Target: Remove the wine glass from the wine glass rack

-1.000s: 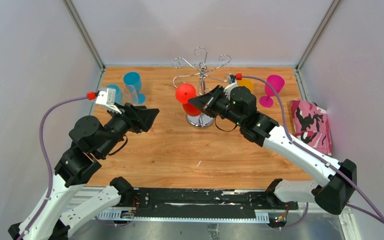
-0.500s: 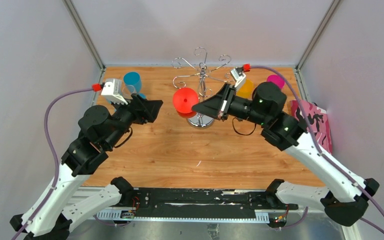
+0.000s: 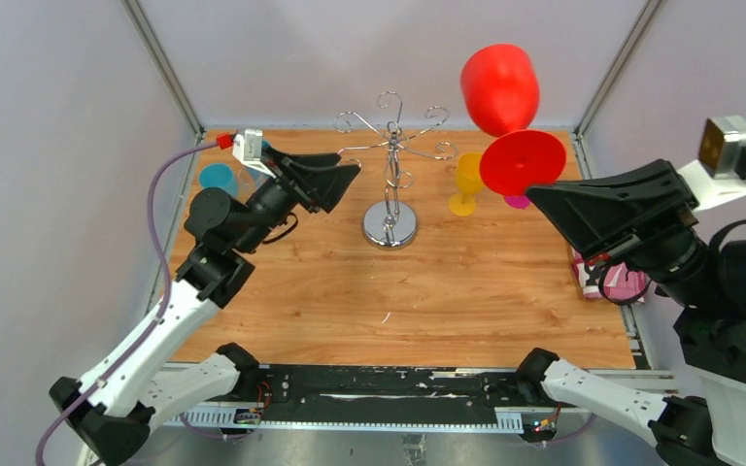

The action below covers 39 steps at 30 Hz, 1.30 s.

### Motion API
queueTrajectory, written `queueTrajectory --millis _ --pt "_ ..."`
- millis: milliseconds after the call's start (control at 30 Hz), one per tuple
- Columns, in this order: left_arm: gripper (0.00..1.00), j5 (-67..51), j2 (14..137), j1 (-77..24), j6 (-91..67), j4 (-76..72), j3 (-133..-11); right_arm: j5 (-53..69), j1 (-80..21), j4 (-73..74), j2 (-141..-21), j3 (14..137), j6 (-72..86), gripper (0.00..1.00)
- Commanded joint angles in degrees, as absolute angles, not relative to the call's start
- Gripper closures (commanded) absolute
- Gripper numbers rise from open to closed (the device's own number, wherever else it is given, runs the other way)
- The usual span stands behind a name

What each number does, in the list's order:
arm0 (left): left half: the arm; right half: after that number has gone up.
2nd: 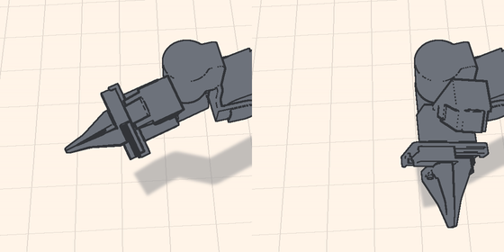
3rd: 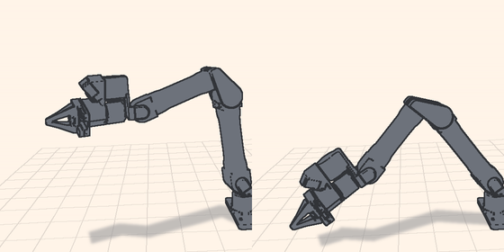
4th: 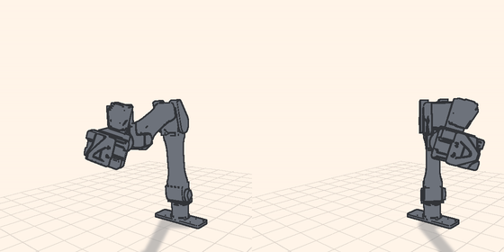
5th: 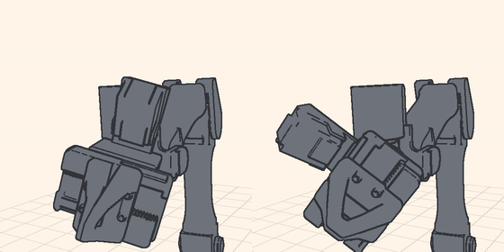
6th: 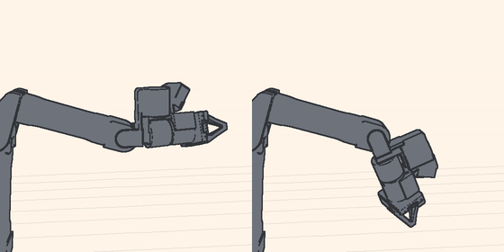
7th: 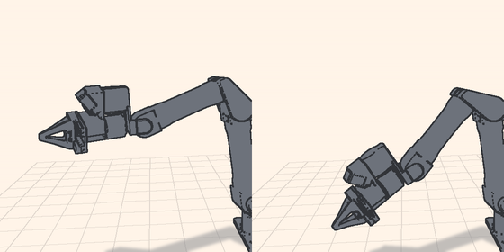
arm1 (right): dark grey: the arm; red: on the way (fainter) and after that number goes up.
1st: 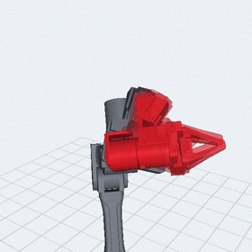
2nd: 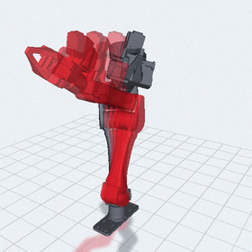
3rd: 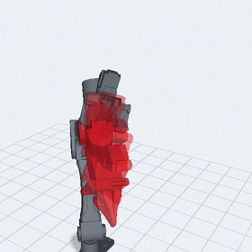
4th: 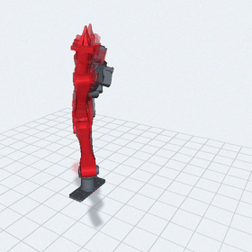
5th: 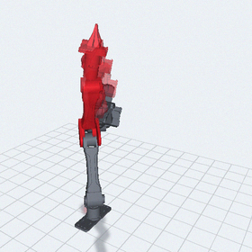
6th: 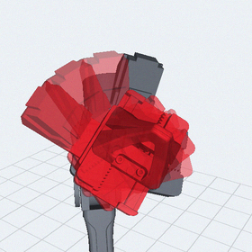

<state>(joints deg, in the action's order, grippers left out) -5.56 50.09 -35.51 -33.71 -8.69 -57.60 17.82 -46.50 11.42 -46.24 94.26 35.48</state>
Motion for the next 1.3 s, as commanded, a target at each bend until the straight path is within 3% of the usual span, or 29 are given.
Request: queueTrajectory --millis 0,233,267,667,1267 --pt "0.27 -21.49 55.98 -31.69 -44.3 -35.78 -54.57 14.81 -47.02 13.76 -47.07 95.28 28.77 1.0" --pt "0.23 -31.9 74.53 -24.08 -75.46 -88.81 -52.56 20.13 -47.01 12.38 -49.25 94.42 31.58 1.0" --pt "0.24 -32.67 77.52 -23.6 -78.95 -90.36 -53.94 20.72 -47.03 11.75 -49.3 93.99 32.05 1.0" --pt "0.25 -34.03 81.64 -23.47 -78.27 -90.53 -58.32 30.36 -47.02 0.74 -53.49 87.1 43.7 1.0" --pt "0.33 -34.33 67.11 -23.28 -79.54 -90.44 -51.66 34.78 -46.02 -20.85 -55.68 74.99 53.14 1.0"
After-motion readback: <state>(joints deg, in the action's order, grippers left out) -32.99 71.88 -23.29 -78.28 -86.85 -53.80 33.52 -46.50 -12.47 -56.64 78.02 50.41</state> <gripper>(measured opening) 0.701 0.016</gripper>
